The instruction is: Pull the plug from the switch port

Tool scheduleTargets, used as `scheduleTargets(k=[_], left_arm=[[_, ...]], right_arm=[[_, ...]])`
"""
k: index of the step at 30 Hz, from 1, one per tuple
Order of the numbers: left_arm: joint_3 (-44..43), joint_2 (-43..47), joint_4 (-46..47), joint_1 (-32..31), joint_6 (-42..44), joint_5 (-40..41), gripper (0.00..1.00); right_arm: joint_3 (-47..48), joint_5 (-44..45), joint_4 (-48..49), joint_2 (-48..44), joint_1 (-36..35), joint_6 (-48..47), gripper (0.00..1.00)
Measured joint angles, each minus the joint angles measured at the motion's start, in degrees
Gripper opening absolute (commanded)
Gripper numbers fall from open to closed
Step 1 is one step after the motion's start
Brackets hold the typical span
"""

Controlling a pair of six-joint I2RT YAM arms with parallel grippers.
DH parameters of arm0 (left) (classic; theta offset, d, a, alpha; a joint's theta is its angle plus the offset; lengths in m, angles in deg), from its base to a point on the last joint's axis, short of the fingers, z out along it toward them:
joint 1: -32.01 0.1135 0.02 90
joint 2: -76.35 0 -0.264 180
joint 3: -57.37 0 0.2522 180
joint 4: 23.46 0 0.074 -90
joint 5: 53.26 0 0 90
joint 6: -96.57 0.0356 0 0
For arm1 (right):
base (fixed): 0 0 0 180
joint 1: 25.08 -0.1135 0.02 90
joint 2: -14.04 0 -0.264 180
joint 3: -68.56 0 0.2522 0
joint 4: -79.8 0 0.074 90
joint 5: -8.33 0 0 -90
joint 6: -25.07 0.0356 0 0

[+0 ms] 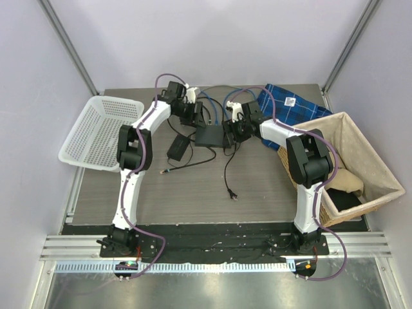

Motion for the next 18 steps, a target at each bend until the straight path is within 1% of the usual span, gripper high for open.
scheduleTargets(k=[4, 8, 10, 18], left_arm=[[-2.08, -0.02, 0.22, -0.55, 0.00, 1.22, 0.63], [-3.98, -0.02, 1.62, -0.92, 0.04, 0.55, 0.63], [-4.15, -0.02, 2.84, -1.18, 0.13, -0.07, 0.63], [-3.39, -0.37, 3.06, -1.68, 0.22, -2.27, 0.63]], right_arm=[[-0.52, -0.04, 0.50, 0.00, 0.02, 0.02, 0.68], [-0.61, -0.07, 0.63, 0.00, 0.02, 0.00, 0.68], [-0.63, -0.07, 0.63, 0.00, 0.00, 0.00, 0.68], [-1.70, -0.37, 1.95, -0.26, 0.02, -0.02, 0.69]])
